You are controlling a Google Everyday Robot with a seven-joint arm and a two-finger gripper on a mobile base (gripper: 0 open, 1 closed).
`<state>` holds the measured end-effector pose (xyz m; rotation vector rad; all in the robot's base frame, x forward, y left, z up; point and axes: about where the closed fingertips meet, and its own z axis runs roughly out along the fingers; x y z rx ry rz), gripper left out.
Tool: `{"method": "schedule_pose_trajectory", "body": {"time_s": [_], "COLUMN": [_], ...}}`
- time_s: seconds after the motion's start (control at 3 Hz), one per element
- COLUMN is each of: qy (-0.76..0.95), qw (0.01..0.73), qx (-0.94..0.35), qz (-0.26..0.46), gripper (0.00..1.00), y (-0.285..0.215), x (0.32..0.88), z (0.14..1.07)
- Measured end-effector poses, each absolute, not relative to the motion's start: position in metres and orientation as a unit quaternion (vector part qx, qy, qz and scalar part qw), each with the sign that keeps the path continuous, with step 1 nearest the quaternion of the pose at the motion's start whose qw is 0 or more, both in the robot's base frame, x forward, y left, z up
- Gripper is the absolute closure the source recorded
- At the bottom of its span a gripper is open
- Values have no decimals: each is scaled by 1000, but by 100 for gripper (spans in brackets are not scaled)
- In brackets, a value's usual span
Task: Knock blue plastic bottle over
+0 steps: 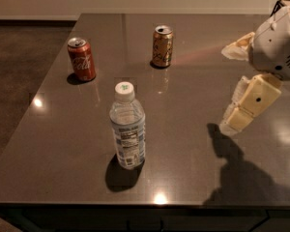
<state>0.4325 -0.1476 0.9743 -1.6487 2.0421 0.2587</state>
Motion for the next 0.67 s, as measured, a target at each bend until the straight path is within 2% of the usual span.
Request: {"method": "schedule_pose_trajectory", "body": {"time_s": [0.67], "qy": [691], "qw": [305], "qx": [-634], "qz": [166], "gripper": [0], "y": [-72], "x": [403], "z": [964]}}
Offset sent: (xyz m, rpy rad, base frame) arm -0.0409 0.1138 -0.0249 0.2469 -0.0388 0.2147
